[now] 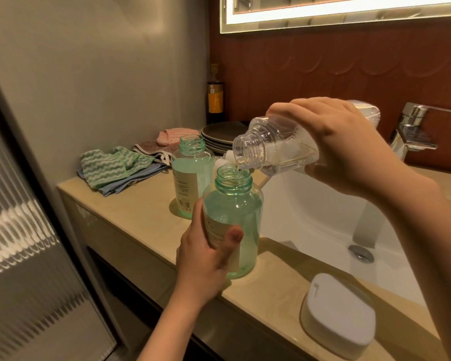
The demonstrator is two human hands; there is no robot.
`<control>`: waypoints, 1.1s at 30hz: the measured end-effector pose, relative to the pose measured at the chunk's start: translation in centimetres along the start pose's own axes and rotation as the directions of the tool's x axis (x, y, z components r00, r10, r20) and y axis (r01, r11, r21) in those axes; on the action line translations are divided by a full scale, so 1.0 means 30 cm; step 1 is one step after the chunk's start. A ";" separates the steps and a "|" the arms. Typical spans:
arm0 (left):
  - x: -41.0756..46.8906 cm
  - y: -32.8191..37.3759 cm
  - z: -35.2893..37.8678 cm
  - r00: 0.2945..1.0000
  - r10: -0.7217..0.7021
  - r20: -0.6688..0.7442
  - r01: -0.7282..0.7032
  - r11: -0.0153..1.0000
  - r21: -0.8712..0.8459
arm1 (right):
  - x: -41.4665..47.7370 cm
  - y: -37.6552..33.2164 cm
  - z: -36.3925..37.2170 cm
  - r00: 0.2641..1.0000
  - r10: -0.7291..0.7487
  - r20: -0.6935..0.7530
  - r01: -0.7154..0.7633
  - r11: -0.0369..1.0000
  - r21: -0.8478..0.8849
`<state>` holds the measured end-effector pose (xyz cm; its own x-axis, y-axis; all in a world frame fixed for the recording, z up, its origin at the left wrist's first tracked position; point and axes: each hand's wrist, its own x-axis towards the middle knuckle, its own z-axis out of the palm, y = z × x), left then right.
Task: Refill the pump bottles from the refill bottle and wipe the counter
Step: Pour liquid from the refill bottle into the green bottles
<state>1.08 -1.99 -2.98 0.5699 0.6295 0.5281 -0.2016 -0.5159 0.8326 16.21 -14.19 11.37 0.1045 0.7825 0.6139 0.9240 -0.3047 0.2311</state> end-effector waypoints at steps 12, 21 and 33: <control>0.000 -0.003 0.000 1.000 0.000 -0.005 0.000 1.000 0.009 | -0.003 0.001 0.002 1.000 0.001 -0.002 -0.001 1.000 0.002; 0.003 -0.002 0.000 1.000 -0.003 0.000 0.003 1.000 0.018 | -0.002 -0.002 -0.002 1.000 -0.002 -0.009 0.002 1.000 -0.012; 0.001 -0.006 -0.001 1.000 -0.001 -0.005 0.001 1.000 0.007 | -0.001 -0.001 -0.002 1.000 -0.009 -0.016 0.009 1.000 -0.020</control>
<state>1.11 -1.86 -3.10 0.5665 0.6330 0.5277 -0.1948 -0.5193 0.8321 16.15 -14.22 11.38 0.0899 0.7762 0.6240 0.9175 -0.3082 0.2513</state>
